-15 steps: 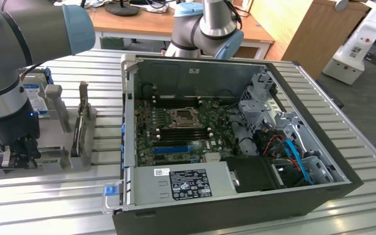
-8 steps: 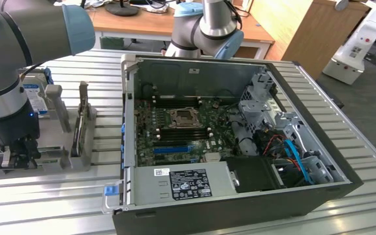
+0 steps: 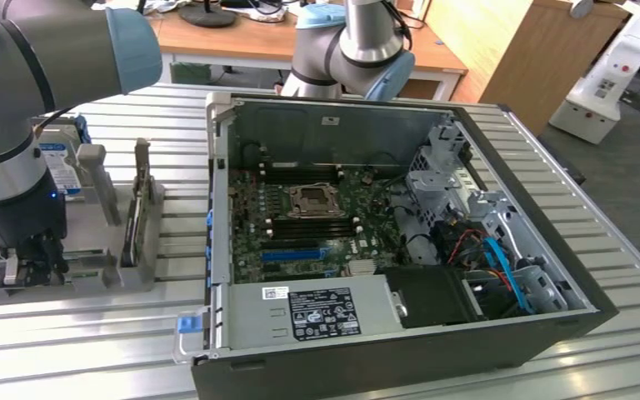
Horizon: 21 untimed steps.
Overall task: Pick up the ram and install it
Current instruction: 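Pick up the ram and move it above insertion slot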
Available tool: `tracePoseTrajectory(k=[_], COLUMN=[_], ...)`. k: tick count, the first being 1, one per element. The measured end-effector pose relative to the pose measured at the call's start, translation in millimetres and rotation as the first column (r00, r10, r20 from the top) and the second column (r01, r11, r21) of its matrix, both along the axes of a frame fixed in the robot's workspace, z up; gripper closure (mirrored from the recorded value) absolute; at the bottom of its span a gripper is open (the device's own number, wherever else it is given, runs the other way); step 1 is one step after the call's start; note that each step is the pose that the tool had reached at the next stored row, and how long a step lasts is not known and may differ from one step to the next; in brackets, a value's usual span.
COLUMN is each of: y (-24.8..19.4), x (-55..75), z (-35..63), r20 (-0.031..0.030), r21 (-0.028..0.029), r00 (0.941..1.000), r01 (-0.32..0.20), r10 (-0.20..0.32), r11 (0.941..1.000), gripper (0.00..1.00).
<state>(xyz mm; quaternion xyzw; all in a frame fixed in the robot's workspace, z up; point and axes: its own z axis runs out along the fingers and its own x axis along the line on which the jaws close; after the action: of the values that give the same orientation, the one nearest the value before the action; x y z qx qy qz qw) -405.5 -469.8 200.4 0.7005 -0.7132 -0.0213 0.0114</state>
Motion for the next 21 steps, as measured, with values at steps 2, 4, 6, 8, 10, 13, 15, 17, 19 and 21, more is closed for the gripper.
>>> tracePoseTrajectory(k=[2,4,6,8,10,13,15,17,19,21], y=[0.0,0.0,0.0,0.0,0.0,0.0,0.0,0.0,0.0,0.0], x=[0.0,0.0,0.0,0.0,0.1,0.4,0.5,0.5,1.1,1.7], z=[0.0,0.0,0.0,0.0,-0.1,0.0,0.0,0.0,-0.1,0.0], r20=[0.0001,0.0,0.0,0.0,0.0001,0.0,0.0,0.0,0.0002,0.0001], r21=[0.0,0.0,0.0,0.0,0.0,0.0,0.0,0.0,0.0001,0.0], r00=[1.0,1.0,1.0,1.0,1.0,0.9999,0.9999,0.9999,0.9998,0.9998], r01=[0.0,0.0,-0.003,-0.006,-0.007,-0.012,-0.017,-0.017,-0.018,-0.018], r10=[0.0,0.0,0.003,0.006,0.007,0.012,0.017,0.017,0.018,0.018], r11=[1.0,1.0,1.0,1.0,1.0,0.9999,0.9999,0.9999,0.9998,0.9998], gripper=[0.77,0.77,0.77,0.77,0.77,0.77,0.77,0.77,0.77,0.77])
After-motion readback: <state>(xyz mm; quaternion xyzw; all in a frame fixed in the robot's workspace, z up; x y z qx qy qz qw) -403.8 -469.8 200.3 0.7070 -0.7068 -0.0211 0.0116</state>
